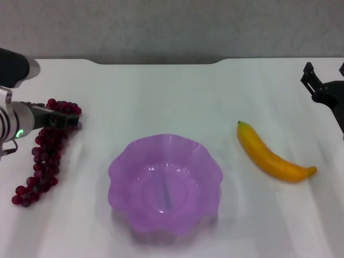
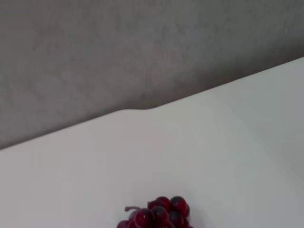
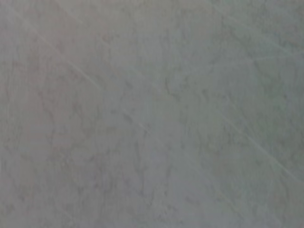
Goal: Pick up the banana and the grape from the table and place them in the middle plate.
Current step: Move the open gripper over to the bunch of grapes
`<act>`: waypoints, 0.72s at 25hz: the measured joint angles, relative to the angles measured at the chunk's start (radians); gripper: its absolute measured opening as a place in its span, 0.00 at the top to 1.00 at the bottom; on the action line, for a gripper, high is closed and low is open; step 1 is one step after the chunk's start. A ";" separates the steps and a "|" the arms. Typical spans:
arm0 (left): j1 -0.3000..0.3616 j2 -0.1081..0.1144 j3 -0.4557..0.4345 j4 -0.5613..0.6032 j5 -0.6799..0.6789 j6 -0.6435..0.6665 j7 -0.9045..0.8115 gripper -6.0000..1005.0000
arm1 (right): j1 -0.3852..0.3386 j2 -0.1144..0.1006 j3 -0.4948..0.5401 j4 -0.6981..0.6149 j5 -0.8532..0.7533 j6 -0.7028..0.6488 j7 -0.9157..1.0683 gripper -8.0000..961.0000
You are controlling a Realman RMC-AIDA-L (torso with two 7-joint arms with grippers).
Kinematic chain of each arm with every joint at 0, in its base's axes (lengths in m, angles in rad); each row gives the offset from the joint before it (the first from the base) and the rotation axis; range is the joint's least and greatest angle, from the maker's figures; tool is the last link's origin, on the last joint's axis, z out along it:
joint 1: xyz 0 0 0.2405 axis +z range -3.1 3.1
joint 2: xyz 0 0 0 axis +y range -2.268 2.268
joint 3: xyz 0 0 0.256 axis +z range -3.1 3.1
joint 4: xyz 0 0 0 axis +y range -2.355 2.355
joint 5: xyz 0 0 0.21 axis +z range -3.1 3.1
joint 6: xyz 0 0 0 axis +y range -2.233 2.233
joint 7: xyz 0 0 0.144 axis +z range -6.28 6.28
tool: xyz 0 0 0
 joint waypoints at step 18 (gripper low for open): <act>-0.123 0.003 -0.038 -0.287 0.006 0.174 -0.037 0.13 | 0.003 0.001 0.000 -0.003 0.000 0.001 0.004 0.08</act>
